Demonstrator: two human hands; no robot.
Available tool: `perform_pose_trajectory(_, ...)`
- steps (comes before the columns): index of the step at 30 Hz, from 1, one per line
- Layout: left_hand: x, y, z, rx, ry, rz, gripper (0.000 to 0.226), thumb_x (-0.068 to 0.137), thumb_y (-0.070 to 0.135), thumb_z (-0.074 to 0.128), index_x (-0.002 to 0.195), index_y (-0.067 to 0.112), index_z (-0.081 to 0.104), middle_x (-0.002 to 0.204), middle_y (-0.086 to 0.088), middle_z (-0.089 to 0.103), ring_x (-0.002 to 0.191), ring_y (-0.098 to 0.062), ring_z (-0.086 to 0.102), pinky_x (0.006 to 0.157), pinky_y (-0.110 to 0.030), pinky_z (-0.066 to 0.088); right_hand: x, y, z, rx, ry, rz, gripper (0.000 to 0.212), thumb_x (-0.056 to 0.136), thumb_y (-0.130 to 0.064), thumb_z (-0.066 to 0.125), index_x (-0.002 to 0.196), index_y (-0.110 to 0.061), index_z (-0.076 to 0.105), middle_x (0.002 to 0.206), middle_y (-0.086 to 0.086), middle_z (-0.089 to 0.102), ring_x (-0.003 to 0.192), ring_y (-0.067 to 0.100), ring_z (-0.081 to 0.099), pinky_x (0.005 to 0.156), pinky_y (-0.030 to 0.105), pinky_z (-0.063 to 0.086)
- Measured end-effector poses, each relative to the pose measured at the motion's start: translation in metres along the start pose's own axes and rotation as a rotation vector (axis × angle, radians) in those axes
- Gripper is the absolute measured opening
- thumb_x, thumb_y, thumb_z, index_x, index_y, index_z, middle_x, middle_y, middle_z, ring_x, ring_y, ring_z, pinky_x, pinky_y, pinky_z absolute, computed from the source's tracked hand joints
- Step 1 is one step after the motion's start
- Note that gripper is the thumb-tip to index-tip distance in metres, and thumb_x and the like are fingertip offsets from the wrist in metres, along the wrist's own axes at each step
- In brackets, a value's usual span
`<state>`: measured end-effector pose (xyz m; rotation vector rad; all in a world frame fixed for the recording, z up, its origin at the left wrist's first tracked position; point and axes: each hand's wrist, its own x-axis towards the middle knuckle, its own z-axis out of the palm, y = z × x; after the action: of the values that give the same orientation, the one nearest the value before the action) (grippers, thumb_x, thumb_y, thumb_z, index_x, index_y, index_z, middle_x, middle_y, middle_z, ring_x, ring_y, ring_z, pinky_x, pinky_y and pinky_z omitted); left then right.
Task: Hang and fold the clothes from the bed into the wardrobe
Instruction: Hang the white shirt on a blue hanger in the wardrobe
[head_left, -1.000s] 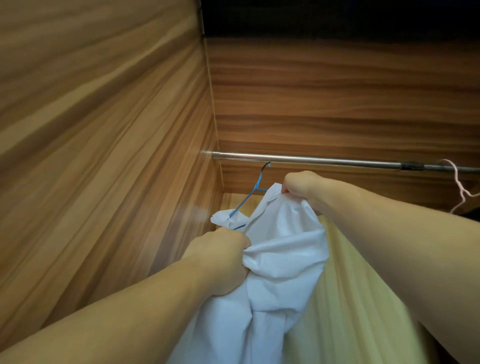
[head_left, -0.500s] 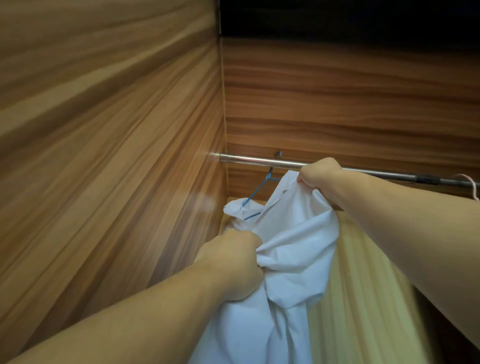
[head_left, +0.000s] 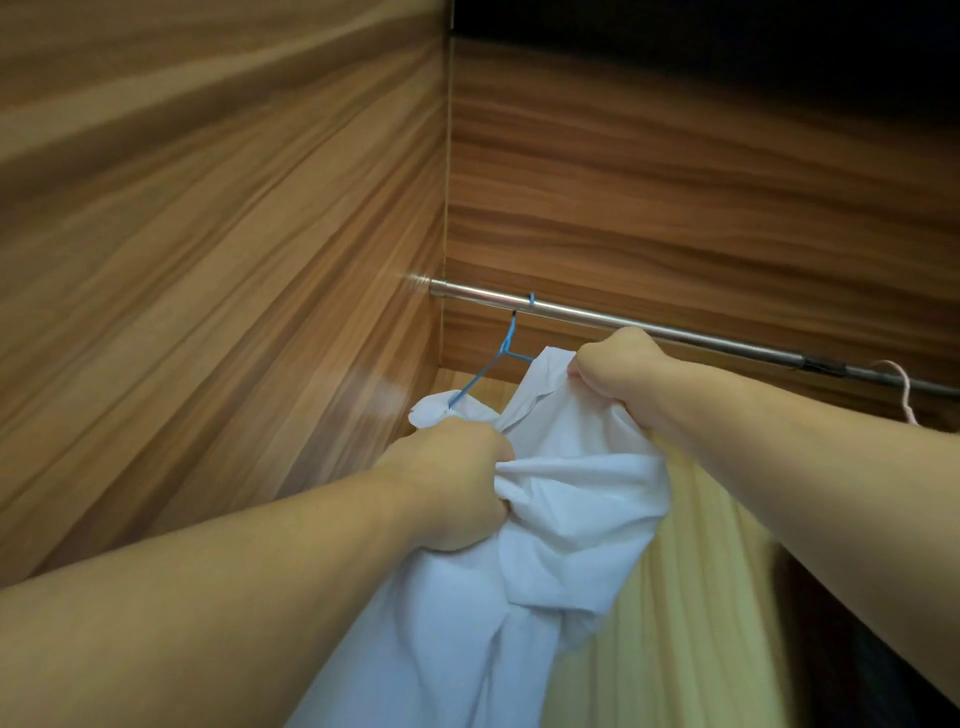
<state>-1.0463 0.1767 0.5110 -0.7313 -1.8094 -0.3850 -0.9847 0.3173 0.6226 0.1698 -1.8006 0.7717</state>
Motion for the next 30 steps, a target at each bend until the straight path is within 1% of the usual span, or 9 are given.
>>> perform_pose_trajectory(7,-0.002,0.007,0.005,-0.020,-0.001,0.048,0.022,0.085,0.020,0.052,0.065,0.021,0.043,0.075,0.005,0.053,0.079,-0.023,0.054,0.062,-0.028,0.038,-0.008,0.009,-0.010,0.028,0.019,-0.079,0.016,0.085,-0.013,0.052,0.093,-0.003,0.063,0.083,0.012,0.059,0.068,0.026,0.054,0.059,0.026,0.040)
perform_pose_trajectory(10,-0.004,0.007,0.009,-0.022,-0.028,0.070,0.023,0.084,0.020,0.052,0.064,0.020,0.042,0.072,0.005,0.052,0.077,-0.022,0.052,0.066,-0.031,0.043,-0.024,0.019,-0.010,0.088,-0.059,-0.099,0.011,0.084,-0.013,0.055,0.082,-0.005,0.063,0.081,0.009,0.059,0.071,0.024,0.054,0.064,0.028,0.042)
perform_pose_trajectory(13,-0.007,0.007,0.014,-0.041,-0.063,0.077,0.022,0.082,0.022,0.052,0.062,0.022,0.043,0.075,0.004,0.056,0.081,-0.023,0.056,0.075,-0.039,0.051,-0.046,0.031,-0.011,0.118,-0.131,-0.139,0.015,0.084,-0.012,0.059,0.094,-0.012,0.069,0.093,0.005,0.070,0.085,0.022,0.066,0.075,0.034,0.053)
perform_pose_trajectory(18,-0.016,0.021,0.021,-0.021,-0.146,0.134,0.002,0.084,0.021,0.055,0.084,0.019,0.055,0.092,0.003,0.063,0.091,-0.021,0.057,0.080,-0.038,0.049,-0.094,0.070,-0.016,0.069,-0.209,-0.018,0.010,0.085,-0.016,0.062,0.093,-0.014,0.068,0.090,0.004,0.072,0.072,0.016,0.065,0.061,0.027,0.052)
perform_pose_trajectory(20,-0.027,0.024,0.023,0.004,-0.174,0.136,0.011,0.085,0.022,0.056,0.095,0.020,0.060,0.093,0.007,0.064,0.089,-0.017,0.055,0.081,-0.033,0.047,-0.118,0.095,-0.015,0.071,-0.331,0.071,0.019,0.089,-0.026,0.060,0.098,-0.011,0.068,0.087,0.004,0.072,0.066,0.016,0.065,0.061,0.028,0.053)
perform_pose_trajectory(22,-0.045,0.026,0.031,0.010,-0.218,0.097,0.003,0.084,0.024,0.058,0.085,0.024,0.055,0.079,0.011,0.058,0.083,-0.016,0.051,0.075,-0.030,0.044,-0.138,0.115,-0.015,0.066,-0.428,0.139,0.032,0.091,-0.041,0.055,0.101,-0.012,0.066,0.080,0.002,0.069,0.059,0.015,0.063,0.062,0.027,0.049)
perform_pose_trajectory(25,-0.079,0.035,0.051,0.009,-0.316,-0.035,0.023,0.083,0.030,0.064,0.072,0.026,0.044,0.075,0.009,0.054,0.078,-0.017,0.051,0.065,-0.028,0.037,-0.159,0.132,-0.015,0.058,-0.548,0.182,0.043,0.089,-0.054,0.055,0.102,-0.014,0.067,0.080,0.001,0.067,0.059,0.014,0.062,0.060,0.025,0.047)
perform_pose_trajectory(28,-0.103,0.050,0.071,-0.161,-0.301,-0.106,0.009,0.085,0.031,0.065,0.092,0.027,0.061,0.096,0.004,0.064,0.090,-0.017,0.058,0.066,-0.022,0.037,-0.178,0.146,-0.004,0.034,-0.689,0.179,0.039,0.087,-0.053,0.059,0.102,-0.018,0.068,0.091,0.004,0.073,0.062,0.014,0.063,0.058,0.023,0.047)
perform_pose_trajectory(30,-0.116,0.060,0.082,-0.297,-0.271,-0.201,0.020,0.086,0.033,0.066,0.104,0.026,0.065,0.101,0.006,0.065,0.092,-0.014,0.059,0.061,-0.015,0.040,-0.196,0.161,0.007,0.014,-0.747,0.166,0.038,0.086,-0.054,0.059,0.100,-0.020,0.066,0.090,0.005,0.071,0.063,0.014,0.063,0.056,0.022,0.046)
